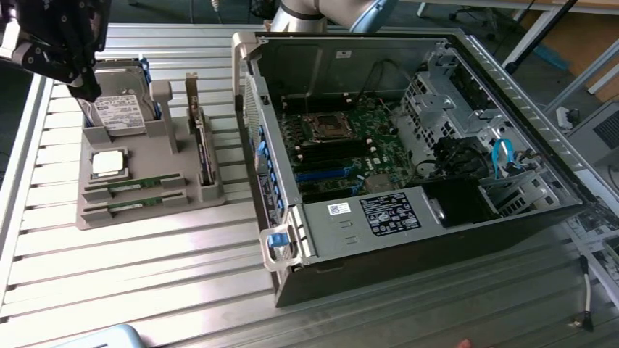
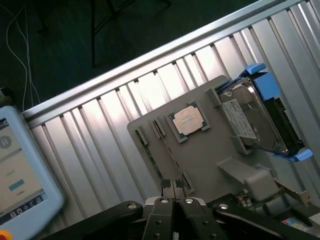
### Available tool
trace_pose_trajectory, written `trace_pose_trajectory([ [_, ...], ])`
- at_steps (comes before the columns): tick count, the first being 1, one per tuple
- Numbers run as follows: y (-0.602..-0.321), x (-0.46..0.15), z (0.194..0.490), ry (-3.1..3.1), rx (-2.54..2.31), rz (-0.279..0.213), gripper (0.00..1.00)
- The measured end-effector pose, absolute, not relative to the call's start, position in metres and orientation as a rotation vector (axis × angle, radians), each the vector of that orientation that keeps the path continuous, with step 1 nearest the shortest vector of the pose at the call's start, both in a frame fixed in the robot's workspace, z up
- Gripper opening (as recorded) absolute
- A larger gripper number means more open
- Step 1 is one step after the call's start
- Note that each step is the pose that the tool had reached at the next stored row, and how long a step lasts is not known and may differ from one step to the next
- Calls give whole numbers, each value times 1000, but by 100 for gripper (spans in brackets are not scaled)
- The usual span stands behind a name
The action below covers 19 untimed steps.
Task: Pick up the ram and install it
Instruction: 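Pick up the ram and move it above insertion slot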
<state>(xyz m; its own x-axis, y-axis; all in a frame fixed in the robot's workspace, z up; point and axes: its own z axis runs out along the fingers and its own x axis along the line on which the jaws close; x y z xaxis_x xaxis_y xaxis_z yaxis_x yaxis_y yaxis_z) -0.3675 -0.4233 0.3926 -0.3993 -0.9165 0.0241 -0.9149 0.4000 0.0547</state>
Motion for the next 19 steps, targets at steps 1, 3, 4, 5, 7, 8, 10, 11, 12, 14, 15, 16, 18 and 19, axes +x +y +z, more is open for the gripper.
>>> trace_pose_trajectory([
  [1,-423,-368,393,-2571,1715,-50,10],
  [3,-423,-368,393,-2542,1757,-48,10],
  [4,-423,-368,392,-2526,1779,-48,10],
  [5,-423,-368,392,-2511,1801,-47,10],
  [7,-423,-368,392,-2481,1841,-46,10],
  [8,-423,-368,392,-2466,1860,-45,10],
  [10,-423,-368,392,-2437,1898,-44,10],
  [11,-423,-368,392,-2423,1915,-43,10],
  [12,-423,-368,392,-2408,1934,-42,10],
  [14,-423,-368,392,-2375,1973,-41,10],
  [15,-423,-368,392,-2361,1991,-40,10],
  [16,-423,-368,392,-2346,2007,-40,10],
  [18,-423,-368,392,-2318,2039,-38,10],
  [19,-423,-368,392,-2304,2055,-38,10],
])
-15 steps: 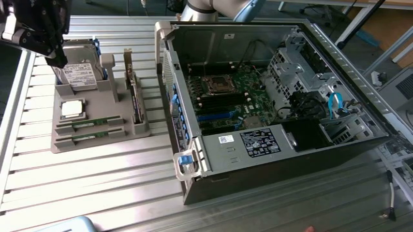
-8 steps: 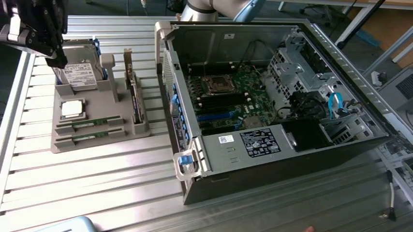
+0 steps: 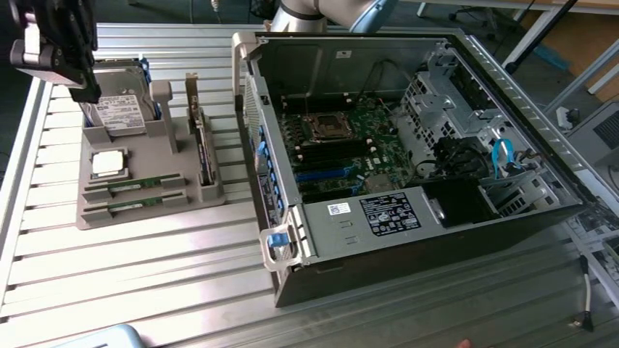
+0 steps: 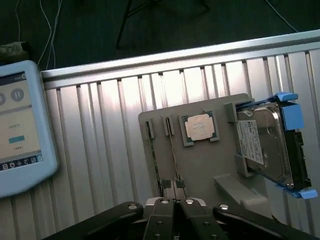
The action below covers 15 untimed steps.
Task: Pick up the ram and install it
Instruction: 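Pick up the ram and move it above insertion slot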
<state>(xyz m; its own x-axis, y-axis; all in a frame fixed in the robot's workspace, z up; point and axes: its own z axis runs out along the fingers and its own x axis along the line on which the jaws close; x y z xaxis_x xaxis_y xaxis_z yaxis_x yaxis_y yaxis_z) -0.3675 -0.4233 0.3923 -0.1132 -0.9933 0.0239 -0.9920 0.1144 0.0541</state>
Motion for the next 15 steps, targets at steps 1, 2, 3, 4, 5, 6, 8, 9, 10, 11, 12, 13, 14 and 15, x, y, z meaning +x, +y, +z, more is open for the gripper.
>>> trace_pose_trajectory([
  [1,-423,-368,392,-2290,2070,-37,10],
  [2,-423,-368,392,-2278,2084,-36,10],
  [3,-423,-368,392,-2262,2101,-36,10],
  [4,-423,-368,392,-2249,2115,-35,10],
  [5,-423,-368,392,-2235,2130,-34,10],
  [6,-423,-368,392,-2225,2139,-34,10],
  [8,-423,-368,392,-2220,2144,-34,10],
  [9,-423,-368,392,-2220,2145,-34,10],
  [10,-423,-368,392,-2219,2147,-33,10],
  [11,-423,-368,392,-2218,2149,-32,10],
  [12,-423,-368,392,-2218,2151,-29,10],
  [13,-423,-368,392,-2219,2154,-26,10],
  [14,-423,-368,392,-2219,2157,-24,10],
  [15,-423,-368,392,-2220,2160,-21,10],
])
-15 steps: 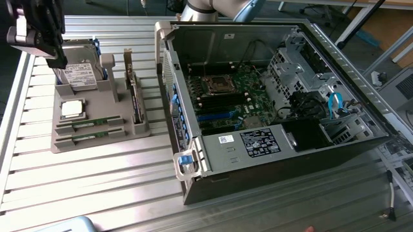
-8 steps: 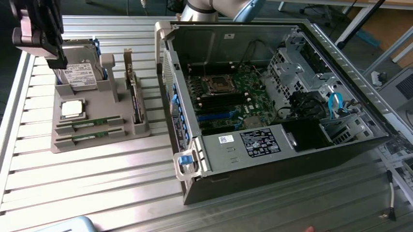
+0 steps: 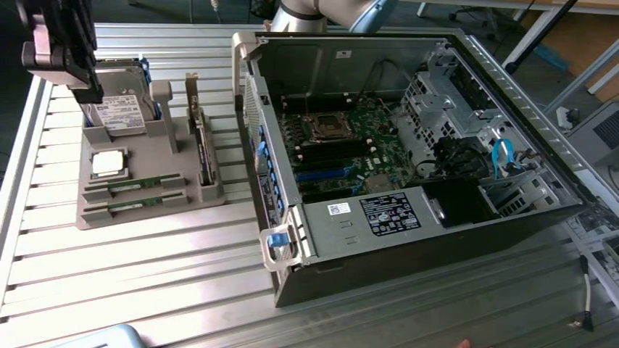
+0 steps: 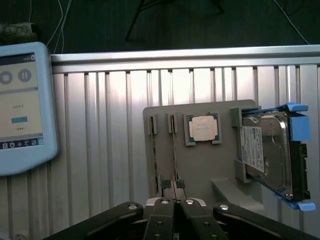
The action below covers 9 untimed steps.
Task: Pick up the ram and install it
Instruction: 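Pick up the ram and move it above insertion slot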
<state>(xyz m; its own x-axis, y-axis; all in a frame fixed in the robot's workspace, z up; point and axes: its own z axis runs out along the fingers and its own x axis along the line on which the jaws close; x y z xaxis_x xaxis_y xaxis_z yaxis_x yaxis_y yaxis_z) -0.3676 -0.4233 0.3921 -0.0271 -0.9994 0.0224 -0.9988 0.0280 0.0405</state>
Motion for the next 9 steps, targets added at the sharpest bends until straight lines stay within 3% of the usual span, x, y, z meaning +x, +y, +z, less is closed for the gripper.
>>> trace_pose_trajectory([
  [9,-423,-368,392,-2227,2172,-22,10],
])
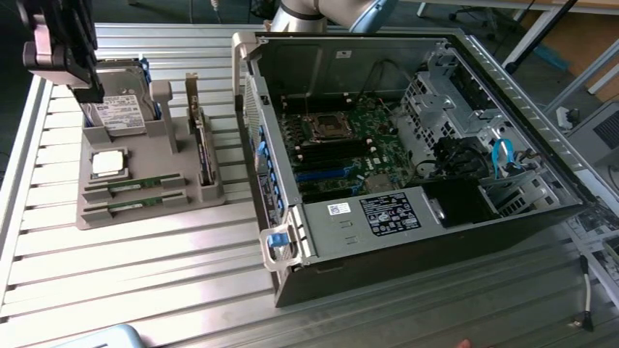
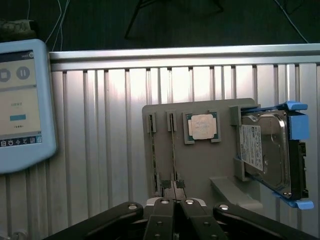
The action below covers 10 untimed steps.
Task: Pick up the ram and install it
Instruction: 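Pick up the ram and move it above insertion slot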
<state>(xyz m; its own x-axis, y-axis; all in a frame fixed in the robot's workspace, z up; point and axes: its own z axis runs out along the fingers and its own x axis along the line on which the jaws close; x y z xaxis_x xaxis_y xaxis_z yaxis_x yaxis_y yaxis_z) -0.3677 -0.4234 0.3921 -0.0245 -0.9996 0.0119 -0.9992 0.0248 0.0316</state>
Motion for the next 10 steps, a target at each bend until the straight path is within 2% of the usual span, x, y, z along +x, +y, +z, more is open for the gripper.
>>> trace_pose_trajectory([
  [10,-424,-368,392,-2254,2200,-38,10],
])
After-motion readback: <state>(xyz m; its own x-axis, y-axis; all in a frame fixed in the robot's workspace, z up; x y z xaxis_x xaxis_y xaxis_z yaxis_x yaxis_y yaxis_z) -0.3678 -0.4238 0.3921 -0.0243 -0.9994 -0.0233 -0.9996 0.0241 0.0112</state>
